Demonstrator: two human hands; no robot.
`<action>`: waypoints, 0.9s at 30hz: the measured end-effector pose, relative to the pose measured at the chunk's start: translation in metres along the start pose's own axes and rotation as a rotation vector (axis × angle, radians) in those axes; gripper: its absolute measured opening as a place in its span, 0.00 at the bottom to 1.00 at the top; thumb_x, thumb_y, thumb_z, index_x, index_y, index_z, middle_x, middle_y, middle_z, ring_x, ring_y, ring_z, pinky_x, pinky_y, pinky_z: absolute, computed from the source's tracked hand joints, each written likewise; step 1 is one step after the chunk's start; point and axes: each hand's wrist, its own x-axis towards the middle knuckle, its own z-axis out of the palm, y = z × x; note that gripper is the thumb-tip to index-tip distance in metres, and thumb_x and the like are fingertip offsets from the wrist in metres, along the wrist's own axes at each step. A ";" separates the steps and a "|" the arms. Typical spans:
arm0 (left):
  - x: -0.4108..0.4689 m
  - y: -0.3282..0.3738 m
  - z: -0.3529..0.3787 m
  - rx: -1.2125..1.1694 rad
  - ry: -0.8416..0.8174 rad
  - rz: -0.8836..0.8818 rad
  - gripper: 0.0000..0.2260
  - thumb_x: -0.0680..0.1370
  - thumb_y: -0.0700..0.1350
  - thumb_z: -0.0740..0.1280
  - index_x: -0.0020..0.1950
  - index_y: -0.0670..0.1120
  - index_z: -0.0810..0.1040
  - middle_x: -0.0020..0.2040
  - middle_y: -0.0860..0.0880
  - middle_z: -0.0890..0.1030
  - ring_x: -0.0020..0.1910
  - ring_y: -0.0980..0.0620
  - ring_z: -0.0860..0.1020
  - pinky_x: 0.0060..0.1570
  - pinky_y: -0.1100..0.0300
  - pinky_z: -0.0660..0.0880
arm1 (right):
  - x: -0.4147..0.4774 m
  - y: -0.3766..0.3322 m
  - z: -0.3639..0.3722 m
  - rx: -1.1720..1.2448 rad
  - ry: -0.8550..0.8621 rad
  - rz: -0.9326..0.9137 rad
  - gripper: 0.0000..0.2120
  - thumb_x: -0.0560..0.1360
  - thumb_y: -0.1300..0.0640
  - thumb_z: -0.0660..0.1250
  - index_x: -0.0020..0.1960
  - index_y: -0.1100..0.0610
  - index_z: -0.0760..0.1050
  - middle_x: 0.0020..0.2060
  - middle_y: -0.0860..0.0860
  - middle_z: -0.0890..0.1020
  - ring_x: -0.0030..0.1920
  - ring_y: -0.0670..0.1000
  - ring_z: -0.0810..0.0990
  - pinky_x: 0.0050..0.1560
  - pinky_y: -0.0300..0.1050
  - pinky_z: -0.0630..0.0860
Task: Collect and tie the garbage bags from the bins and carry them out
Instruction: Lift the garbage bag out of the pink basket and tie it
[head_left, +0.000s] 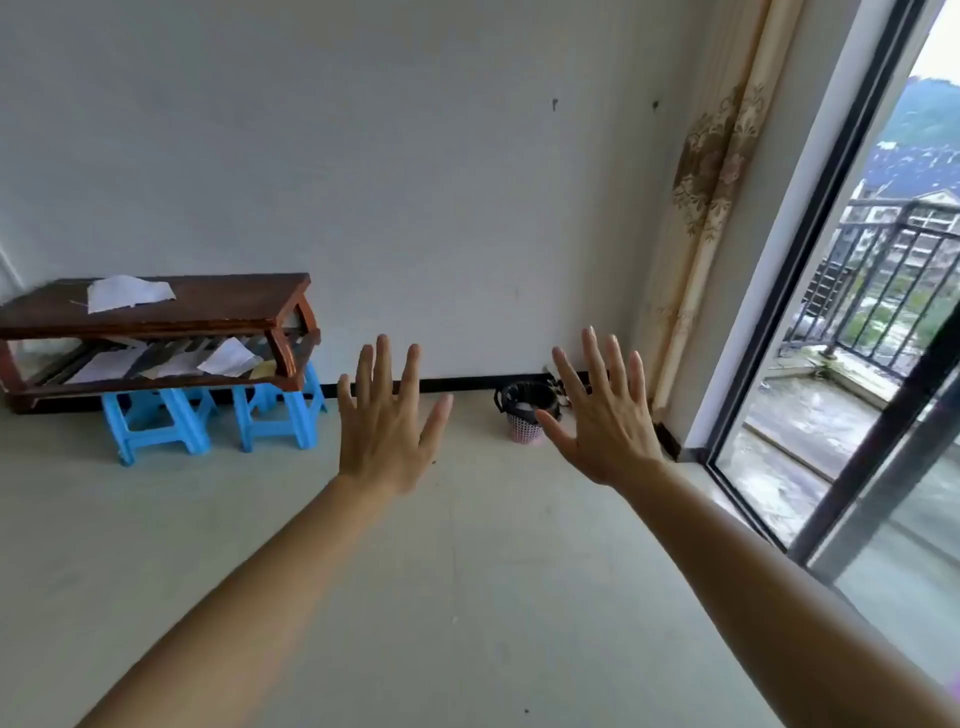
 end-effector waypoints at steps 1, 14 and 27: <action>-0.006 -0.003 0.011 -0.011 -0.066 -0.030 0.33 0.81 0.65 0.43 0.82 0.49 0.51 0.82 0.41 0.47 0.81 0.41 0.47 0.75 0.38 0.49 | -0.009 -0.003 0.011 0.003 -0.053 0.027 0.38 0.78 0.32 0.51 0.81 0.50 0.48 0.80 0.59 0.43 0.79 0.63 0.44 0.77 0.65 0.46; 0.069 0.040 0.182 -0.015 -0.259 0.092 0.33 0.81 0.64 0.45 0.82 0.48 0.52 0.82 0.40 0.48 0.80 0.40 0.49 0.75 0.39 0.54 | -0.014 0.118 0.156 0.003 -0.171 0.257 0.41 0.77 0.33 0.56 0.81 0.52 0.47 0.80 0.60 0.44 0.79 0.63 0.47 0.77 0.62 0.47; 0.295 0.131 0.311 0.035 -0.364 -0.044 0.32 0.81 0.65 0.44 0.82 0.52 0.43 0.82 0.43 0.40 0.81 0.45 0.42 0.76 0.44 0.49 | 0.170 0.324 0.276 0.094 -0.237 0.372 0.41 0.77 0.32 0.53 0.81 0.52 0.44 0.80 0.59 0.43 0.79 0.63 0.46 0.76 0.61 0.46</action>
